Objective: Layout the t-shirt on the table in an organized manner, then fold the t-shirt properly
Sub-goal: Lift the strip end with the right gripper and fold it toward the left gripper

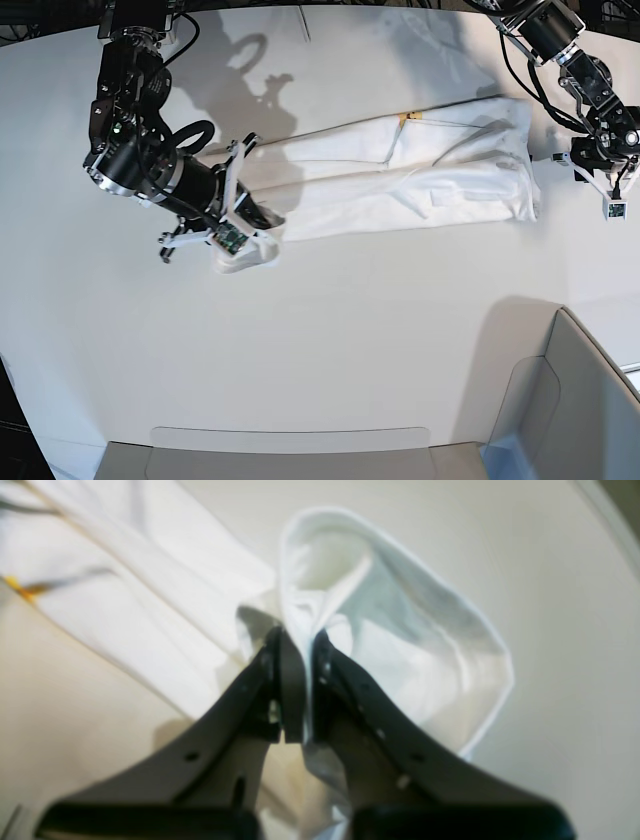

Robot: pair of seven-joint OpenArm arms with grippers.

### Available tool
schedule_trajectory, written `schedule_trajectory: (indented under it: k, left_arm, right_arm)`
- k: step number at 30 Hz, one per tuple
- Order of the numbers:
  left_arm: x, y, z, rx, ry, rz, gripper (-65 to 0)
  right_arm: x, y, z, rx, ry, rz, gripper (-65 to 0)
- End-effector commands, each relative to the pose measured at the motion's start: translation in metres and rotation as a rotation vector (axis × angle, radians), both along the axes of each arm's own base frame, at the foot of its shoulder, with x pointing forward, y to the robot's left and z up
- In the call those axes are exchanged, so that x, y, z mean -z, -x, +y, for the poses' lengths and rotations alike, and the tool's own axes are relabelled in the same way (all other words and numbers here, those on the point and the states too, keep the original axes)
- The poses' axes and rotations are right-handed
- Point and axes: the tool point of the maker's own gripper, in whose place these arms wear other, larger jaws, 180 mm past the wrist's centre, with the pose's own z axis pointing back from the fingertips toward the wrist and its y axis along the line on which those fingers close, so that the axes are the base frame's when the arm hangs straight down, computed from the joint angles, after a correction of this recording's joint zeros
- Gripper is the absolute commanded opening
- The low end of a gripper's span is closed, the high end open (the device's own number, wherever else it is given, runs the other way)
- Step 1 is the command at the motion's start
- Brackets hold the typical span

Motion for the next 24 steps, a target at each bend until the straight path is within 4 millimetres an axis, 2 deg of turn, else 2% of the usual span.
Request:
schedule_trajectory:
  k: [1, 3, 6, 12, 16, 24]
  left_arm:
    - [-0.014, -0.005, 0.01, 0.001, -0.038, -0.034, -40.4]
    - [-0.014, -0.005, 0.01, 0.001, -0.038, -0.034, -40.4]
    - [-0.011, -0.002, 0.009, 0.003, -0.036, -0.025, -40.4]
    - [-0.011, -0.002, 0.009, 0.001, -0.036, -0.025, -40.4]
    - [-0.011, -0.002, 0.009, 0.003, -0.036, -0.025, -40.4]
    - [-0.007, 0.001, 0.006, 0.003, -0.027, -0.017, -40.4]
  right_arm:
    - [-0.019, 0.002, 0.021, -0.071, -0.063, -0.065, -65.0]
    - [-0.022, 0.01, 0.039, -0.131, -0.088, -0.076, -65.0]
    - [-0.022, 0.018, 0.055, -0.19, -0.089, -0.076, -65.0]
    - [-0.004, 0.025, 0.075, -0.211, 0.033, -0.091, -65.0]
    - [0.007, 0.033, 0.093, -0.258, 0.045, -0.101, -65.0]
    - [0.019, 0.018, 0.106, -0.198, 0.067, -0.079, -65.0]
